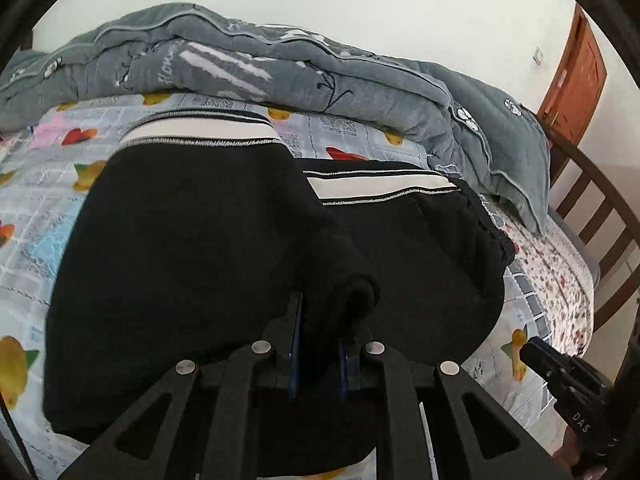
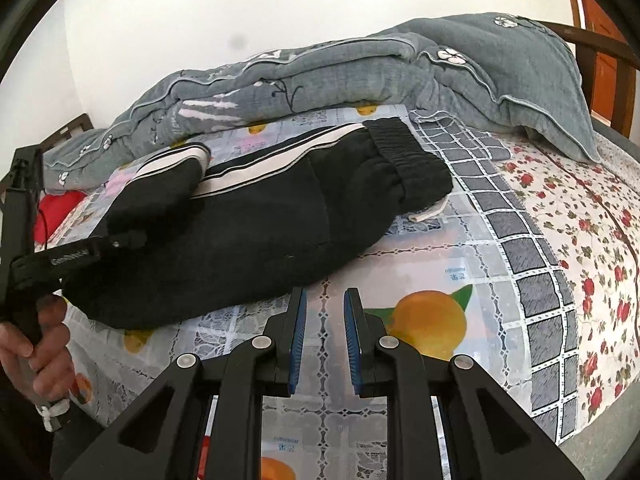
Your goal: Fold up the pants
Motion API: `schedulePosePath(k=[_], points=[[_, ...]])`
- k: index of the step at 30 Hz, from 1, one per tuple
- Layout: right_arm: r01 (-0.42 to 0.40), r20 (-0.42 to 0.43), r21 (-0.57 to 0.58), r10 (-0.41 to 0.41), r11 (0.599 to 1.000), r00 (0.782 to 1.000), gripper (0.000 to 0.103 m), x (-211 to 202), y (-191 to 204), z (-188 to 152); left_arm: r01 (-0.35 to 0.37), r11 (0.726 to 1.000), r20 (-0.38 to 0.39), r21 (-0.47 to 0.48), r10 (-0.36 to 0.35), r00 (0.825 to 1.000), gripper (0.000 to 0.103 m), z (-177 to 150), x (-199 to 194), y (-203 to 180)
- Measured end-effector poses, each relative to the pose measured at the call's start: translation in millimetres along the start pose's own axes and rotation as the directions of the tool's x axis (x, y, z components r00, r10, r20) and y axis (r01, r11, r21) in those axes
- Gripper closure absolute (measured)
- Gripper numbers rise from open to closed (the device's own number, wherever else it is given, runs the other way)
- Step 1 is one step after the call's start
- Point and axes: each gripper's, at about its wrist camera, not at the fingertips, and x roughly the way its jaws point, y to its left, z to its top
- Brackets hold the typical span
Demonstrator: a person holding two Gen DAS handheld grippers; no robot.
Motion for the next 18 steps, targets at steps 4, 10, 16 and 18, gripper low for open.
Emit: schedulePosePath(k=[4, 10, 16, 18], points=[[-0.035, 0.005, -0.009, 0.035, 0.999, 0.999, 0.068, 3, 10, 5, -0.019, 0.997, -0.022, 0.069, 0.021, 1.0, 0.075, 6, -11, 1], [-0.17, 0.003, -0.005, 0.17, 0.985, 0.985, 0.059, 22, 36, 28, -0.045, 0.993, 0.065, 0.108, 0.038, 0.997, 0.045, 1, -57, 22], [-0.337, -0.028, 0.071, 0.34, 0.939, 0.94, 0.053, 54, 67, 48, -0.136, 0.99, 0.084, 0.023, 0.134, 0.987, 0.044, -9, -85, 81], [-0.369, -0.057, 0.098, 0.376, 0.924, 0.925, 0.053, 69, 78, 50, -0.139, 0.99, 0.071, -0.027, 0.14, 0.988, 0.044, -15, -88, 101]])
